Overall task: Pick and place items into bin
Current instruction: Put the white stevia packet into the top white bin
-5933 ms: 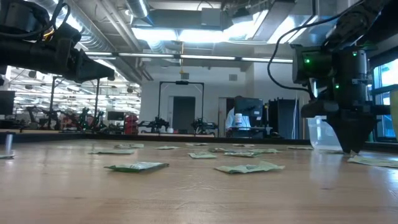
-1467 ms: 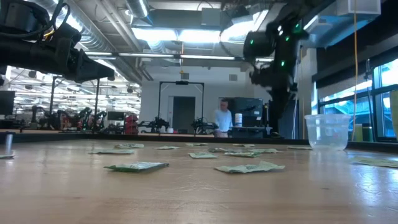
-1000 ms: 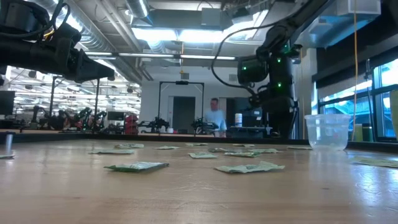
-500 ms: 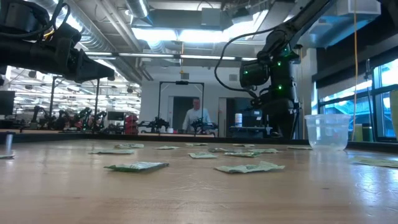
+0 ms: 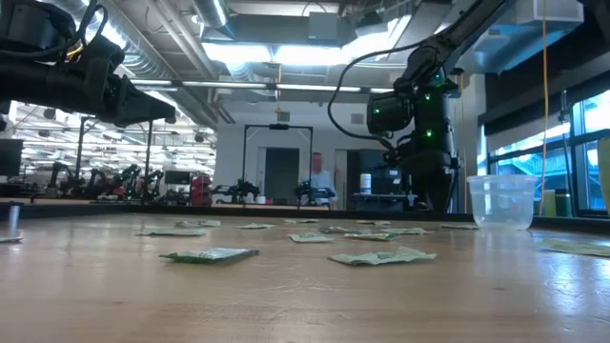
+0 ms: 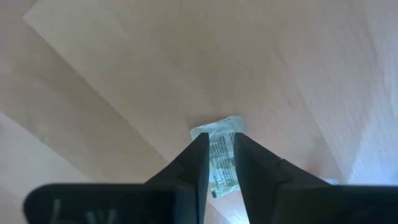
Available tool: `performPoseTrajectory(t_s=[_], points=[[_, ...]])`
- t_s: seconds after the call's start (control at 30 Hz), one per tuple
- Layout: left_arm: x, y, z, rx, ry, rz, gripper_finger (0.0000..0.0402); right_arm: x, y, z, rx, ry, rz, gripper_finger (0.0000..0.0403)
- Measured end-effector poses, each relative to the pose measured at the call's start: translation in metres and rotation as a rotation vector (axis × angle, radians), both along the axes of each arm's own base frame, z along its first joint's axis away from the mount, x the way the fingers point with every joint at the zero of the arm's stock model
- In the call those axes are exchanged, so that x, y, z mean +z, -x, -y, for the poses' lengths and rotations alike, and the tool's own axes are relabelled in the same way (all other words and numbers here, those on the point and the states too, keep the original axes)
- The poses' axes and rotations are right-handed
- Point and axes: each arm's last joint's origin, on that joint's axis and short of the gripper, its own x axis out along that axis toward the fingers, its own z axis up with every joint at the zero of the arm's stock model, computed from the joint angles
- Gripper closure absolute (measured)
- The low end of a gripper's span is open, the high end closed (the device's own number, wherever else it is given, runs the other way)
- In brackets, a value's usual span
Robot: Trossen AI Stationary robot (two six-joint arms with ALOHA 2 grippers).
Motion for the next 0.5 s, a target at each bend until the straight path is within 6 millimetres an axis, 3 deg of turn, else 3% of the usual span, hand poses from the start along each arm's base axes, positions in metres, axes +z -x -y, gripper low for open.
performPoseTrajectory(t_s=[0.23, 0.5], points=[[0.0, 0.0, 0.0, 0.0, 0.0, 0.0, 0.0327, 0.0, 0.0012, -0.0006, 0.097, -0.014, -0.019, 0.0325], [0.0, 0.0, 0.0, 0.0, 0.0, 0.0, 0.0327, 0.0001, 0.0026, -0.0014, 0.029, -0.017, -0.029, 0.0325]])
